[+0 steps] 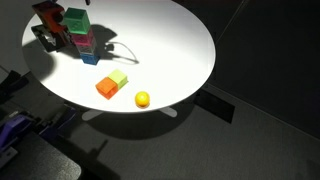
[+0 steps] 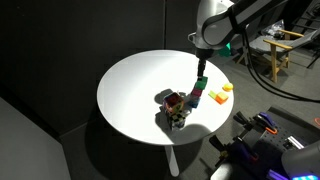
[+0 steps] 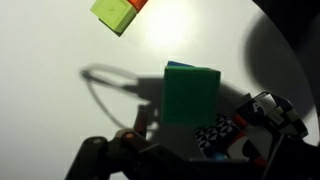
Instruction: Put the green block on top of the pink block
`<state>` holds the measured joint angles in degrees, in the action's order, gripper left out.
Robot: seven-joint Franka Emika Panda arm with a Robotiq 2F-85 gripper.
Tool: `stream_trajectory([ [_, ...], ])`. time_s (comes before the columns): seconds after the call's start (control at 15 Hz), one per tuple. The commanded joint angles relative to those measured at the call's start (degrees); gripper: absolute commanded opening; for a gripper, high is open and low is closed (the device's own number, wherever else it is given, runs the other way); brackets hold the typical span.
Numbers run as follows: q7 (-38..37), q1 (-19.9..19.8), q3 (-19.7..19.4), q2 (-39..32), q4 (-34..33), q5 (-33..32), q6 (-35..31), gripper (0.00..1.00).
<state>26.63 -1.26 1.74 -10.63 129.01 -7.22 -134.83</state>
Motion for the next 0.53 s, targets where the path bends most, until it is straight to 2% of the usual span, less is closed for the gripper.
stream_trajectory([
  [0.0, -3.2, 0.1, 0.1, 4.7, 3.0, 1.4, 2.1, 1.00],
  [0.47, -12.5, 0.4, -0.6, 12.6, 11.0, 1.6, 0.5, 1.00],
])
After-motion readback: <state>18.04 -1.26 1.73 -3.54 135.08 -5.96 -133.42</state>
